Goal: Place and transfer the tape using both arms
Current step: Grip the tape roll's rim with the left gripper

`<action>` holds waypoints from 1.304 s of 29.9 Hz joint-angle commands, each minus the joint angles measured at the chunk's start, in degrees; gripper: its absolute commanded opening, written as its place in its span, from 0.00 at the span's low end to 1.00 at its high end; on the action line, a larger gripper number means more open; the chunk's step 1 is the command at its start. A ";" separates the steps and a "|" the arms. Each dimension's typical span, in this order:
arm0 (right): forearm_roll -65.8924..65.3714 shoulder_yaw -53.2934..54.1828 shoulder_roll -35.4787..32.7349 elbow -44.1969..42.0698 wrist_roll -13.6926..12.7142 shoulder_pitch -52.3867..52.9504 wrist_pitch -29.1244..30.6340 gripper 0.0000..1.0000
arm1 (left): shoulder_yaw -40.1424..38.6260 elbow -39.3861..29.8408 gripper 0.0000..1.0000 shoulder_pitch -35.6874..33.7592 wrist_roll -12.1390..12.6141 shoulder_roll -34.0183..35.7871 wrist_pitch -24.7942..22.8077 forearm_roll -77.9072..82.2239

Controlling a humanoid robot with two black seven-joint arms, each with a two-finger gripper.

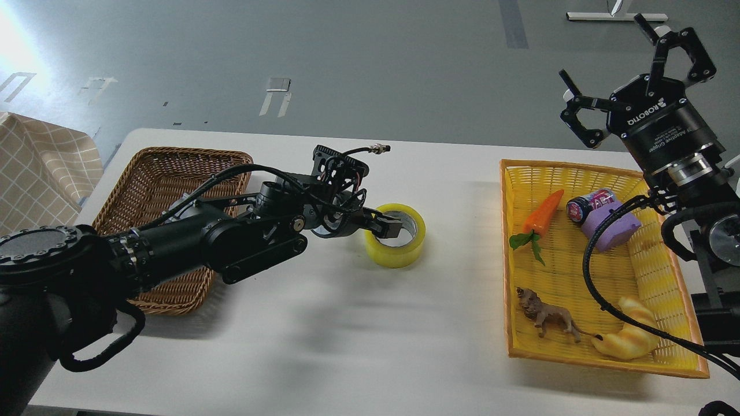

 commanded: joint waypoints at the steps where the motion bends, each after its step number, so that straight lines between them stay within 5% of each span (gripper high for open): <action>1: 0.00 0.01 0.31 0.00 0.00 0.00 0.00 1.00 | 0.01 0.39 0.92 0.19 -0.04 0.00 0.09 0.00; 16: 0.00 -0.43 0.31 0.00 0.00 0.00 0.00 1.00 | 0.10 1.70 0.80 1.33 -0.04 0.00 0.00 0.00; 21: 0.00 -0.34 0.31 -0.09 0.09 0.00 0.00 1.00 | 0.01 1.70 0.59 1.33 -0.13 -0.09 0.00 -0.35; 28: 0.00 -0.43 0.40 -0.18 0.09 0.00 0.00 1.00 | 0.01 1.70 0.00 1.25 -0.83 -0.61 0.00 -0.44; 39: 0.00 -0.43 0.49 -0.27 0.09 -0.08 0.00 1.00 | 0.80 2.24 0.00 0.19 -3.12 -0.18 0.00 -0.26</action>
